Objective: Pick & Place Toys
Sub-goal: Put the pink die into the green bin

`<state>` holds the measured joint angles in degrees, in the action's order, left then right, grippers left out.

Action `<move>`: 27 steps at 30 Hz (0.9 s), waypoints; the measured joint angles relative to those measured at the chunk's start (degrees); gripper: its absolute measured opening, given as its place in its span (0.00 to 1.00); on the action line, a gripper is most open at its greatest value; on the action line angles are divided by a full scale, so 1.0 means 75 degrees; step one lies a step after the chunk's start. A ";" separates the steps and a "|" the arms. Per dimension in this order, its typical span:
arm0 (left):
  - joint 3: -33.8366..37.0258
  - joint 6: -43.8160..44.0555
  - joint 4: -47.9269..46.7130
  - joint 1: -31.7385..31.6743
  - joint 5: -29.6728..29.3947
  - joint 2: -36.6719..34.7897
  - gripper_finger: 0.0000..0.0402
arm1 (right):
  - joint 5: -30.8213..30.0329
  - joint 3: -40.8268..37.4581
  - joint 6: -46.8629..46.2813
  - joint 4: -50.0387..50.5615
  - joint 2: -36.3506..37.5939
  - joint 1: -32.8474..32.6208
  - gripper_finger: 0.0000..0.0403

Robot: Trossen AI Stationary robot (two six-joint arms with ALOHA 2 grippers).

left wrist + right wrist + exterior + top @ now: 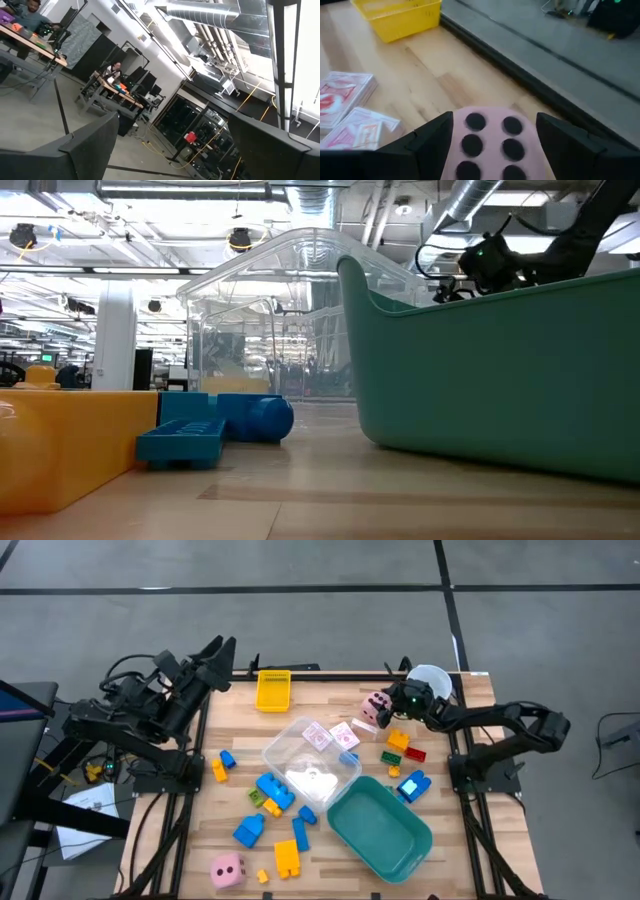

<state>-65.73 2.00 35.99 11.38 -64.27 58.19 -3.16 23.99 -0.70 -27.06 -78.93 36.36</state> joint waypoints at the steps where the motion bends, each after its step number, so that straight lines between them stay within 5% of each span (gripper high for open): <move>1: 0.0000 0.0002 0.0000 0.0000 -0.0003 0.0001 0.93 | 0.0112 -0.0019 -0.0050 0.0089 -0.0062 0.0000 0.69; 18: 0.0000 0.0000 0.0000 0.0000 0.0000 0.0001 0.93 | 0.0408 -0.0017 -0.0051 0.0317 0.0015 -0.0104 0.69; 27: 0.0000 0.0000 -0.0009 0.0000 0.0000 0.0001 0.93 | -0.0284 0.0397 -0.0066 0.1453 0.0990 -0.0720 0.69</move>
<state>-65.73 2.00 35.92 11.38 -64.27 58.19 -5.29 26.97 -1.19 -16.16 -71.51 30.96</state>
